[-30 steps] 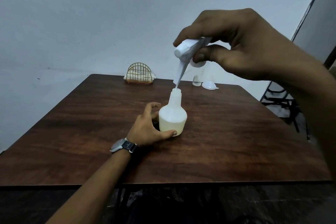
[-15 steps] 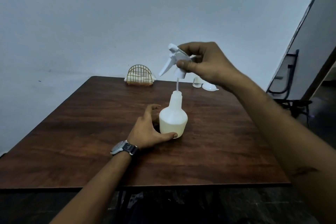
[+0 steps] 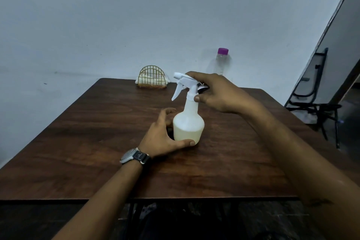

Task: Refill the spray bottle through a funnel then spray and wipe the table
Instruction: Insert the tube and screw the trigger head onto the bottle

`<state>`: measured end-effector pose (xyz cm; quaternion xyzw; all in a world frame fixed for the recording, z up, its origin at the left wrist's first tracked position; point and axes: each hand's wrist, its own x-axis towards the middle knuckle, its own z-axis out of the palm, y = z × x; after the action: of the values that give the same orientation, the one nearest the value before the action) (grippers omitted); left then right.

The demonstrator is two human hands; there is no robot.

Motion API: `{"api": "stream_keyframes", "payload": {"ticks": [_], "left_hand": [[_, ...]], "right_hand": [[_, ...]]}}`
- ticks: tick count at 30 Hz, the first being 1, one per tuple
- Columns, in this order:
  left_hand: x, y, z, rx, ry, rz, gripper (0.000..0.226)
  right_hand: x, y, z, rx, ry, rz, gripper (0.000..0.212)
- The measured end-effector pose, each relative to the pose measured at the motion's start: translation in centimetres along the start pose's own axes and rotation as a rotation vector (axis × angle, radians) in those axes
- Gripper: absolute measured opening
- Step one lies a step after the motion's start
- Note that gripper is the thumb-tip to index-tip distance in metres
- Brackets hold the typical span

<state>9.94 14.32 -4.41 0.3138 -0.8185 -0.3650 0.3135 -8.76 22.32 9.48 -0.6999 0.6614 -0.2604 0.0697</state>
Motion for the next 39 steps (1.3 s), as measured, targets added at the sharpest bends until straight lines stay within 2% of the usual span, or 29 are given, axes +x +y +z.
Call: {"api": "stream_keyframes", "payload": {"ticks": [2, 6, 10, 12, 14, 16, 25, 28, 31, 39], "left_hand": [[0.1, 0.1, 0.0, 0.0, -0.018, -0.008, 0.115], [0.1, 0.0, 0.1, 0.008, -0.011, -0.025, 0.113], [0.1, -0.1, 0.1, 0.014, -0.002, -0.03, 0.111], [0.2, -0.3, 0.1, 0.008, -0.011, -0.028, 0.111], [0.2, -0.4, 0.1, 0.0, -0.013, -0.025, 0.112], [0.2, -0.4, 0.1, -0.003, -0.011, -0.022, 0.111], [0.0, -0.1, 0.1, 0.012, -0.01, -0.016, 0.109], [0.0, 0.0, 0.1, 0.016, -0.003, -0.013, 0.109], [0.0, 0.0, 0.1, 0.006, -0.003, -0.023, 0.109], [0.0, -0.1, 0.1, 0.009, -0.008, -0.021, 0.108]], "right_hand": [[0.0, -0.2, 0.1, -0.027, 0.015, 0.018, 0.063], [-0.2, -0.8, 0.4, -0.004, 0.131, 0.094, 0.051], [-0.5, -0.2, 2.4, 0.054, 0.254, 0.217, 0.049], [-0.8, 0.0, 2.7, 0.141, 0.249, 0.234, 0.056], [-1.0, 0.1, 2.6, 0.288, 0.206, 0.206, 0.073], [-0.9, 0.2, 2.7, 0.383, 0.188, 0.188, 0.078], [-0.6, -0.5, 3.9, 0.329, 0.362, 0.252, 0.078], [-0.5, -0.6, 4.1, 0.291, 0.336, 0.24, 0.085], [-0.7, -0.1, 3.6, 0.38, 0.247, 0.213, 0.088], [0.2, 1.0, 2.6, 0.421, 0.166, 0.179, 0.075]]}}
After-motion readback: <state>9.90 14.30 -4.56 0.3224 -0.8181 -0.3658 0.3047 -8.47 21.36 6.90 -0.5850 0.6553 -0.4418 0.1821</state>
